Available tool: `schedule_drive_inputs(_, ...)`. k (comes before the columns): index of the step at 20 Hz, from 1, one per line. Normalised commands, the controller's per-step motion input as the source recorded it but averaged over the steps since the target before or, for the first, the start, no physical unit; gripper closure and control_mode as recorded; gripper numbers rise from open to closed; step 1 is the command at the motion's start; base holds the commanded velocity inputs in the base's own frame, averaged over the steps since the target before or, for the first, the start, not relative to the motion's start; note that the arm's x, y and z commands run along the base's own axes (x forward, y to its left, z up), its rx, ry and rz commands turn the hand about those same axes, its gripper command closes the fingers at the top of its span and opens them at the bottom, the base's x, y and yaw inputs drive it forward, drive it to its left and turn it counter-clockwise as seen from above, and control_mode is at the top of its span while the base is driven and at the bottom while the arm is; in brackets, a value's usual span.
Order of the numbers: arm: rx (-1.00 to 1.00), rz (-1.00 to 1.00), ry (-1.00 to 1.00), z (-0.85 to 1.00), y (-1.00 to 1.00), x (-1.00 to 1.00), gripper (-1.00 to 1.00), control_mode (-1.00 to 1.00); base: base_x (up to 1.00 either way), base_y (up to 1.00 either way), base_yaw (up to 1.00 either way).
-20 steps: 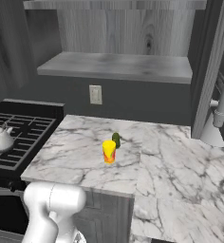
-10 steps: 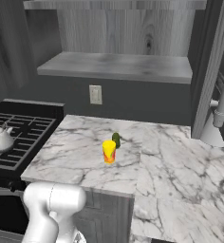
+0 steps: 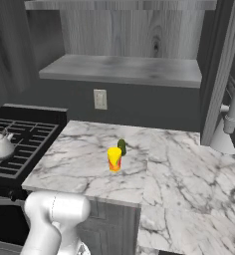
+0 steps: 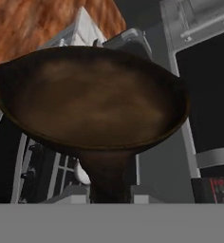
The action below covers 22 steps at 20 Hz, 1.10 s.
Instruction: Pick the pan from the cabinet and place it on the stove. Then turn on the stove burner for the pan.
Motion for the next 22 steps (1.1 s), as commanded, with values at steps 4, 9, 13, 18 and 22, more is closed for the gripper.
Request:
schedule_drive_inputs(4,0.0,-0.13,0.0,0.0,0.22,0.0,1.0,-1.0,0.0,0.0,0.0)
schedule_drive_inputs(9,0.02,-0.11,0.01,0.0,0.02,0.0,1.0,-1.0,0.0,0.0,0.0)
schedule_drive_inputs(13,0.04,-0.11,0.01,0.0,0.0,0.0,1.0,-1.0,0.0,0.0,0.0)
schedule_drive_inputs(18,0.03,-0.1,0.01,0.0,0.0,0.0,1.0,-1.0,0.0,0.0,0.0)
schedule_drive_inputs(22,0.04,-0.1,0.0,0.0,0.0,0.0,1.0,-1.0,0.0,0.0,0.0)
